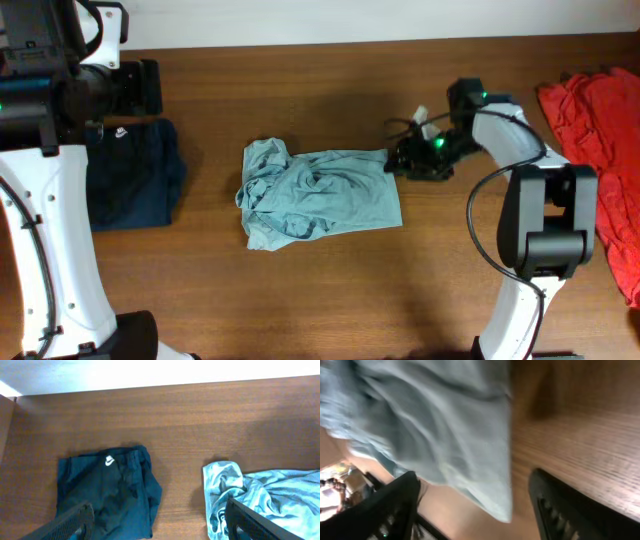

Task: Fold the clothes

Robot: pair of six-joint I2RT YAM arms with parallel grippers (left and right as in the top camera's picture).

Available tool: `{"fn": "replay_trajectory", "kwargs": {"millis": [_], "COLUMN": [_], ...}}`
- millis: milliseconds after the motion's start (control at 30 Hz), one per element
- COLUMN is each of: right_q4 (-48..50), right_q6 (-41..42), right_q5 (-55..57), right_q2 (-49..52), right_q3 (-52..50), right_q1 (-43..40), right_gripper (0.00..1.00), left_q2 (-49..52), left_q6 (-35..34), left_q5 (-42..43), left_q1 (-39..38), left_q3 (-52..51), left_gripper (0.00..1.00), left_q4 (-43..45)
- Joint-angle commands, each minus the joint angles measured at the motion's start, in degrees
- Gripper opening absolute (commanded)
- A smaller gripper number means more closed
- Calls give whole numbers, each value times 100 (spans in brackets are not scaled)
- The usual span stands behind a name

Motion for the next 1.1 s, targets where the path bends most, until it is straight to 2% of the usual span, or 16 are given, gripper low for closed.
{"fn": "replay_trajectory", "kwargs": {"millis": [0, 100, 267, 300, 400, 467, 500, 667, 800, 900, 1067], "right_q4": [632, 1268, 1681, 1676, 1635, 1464, 1143, -468, -1067, -1189, -1010], "right_q6": [-20, -28, -20, -20, 70, 203, 234, 125, 127, 247, 651], "right_q5": [-55, -1012, -1742, -1733, -1652, -1176, -446, 1755, 1954, 1954, 2197], "right_q2": [-127, -127, -136, -136, -173, -260, -385, -951, -1174, -1165, -977], "right_q3": [-774, -1207, -1235, -1226, -1187, -1088, -911, 356, 1145, 1290, 1268], "right_q1": [2, 33, 284, 328, 260, 85, -116, -778, -822, -413, 732], "right_gripper": [72, 70, 56, 50, 18, 6, 4, 4, 4, 4, 4], "left_q2": [-122, -122, -122, -122, -122, -122, -122, -122, -122, -122, -122], "left_q6": [72, 70, 72, 72, 74, 74, 74, 72, 72, 72, 72], "left_q5": [13, 72, 68, 68, 68, 68, 68, 70, 70, 70, 70], "left_q1": [17, 17, 17, 17, 17, 17, 17, 17, 17, 17, 17], "left_q3": [66, 66, 66, 66, 66, 66, 66, 66, 66, 66, 66], "left_gripper": [84, 84, 84, 84, 84, 84, 84, 84, 84, 84, 84], "left_q4": [2, 4, 4, 2, 2, 4, 4, 11, 26, 26, 24]}}
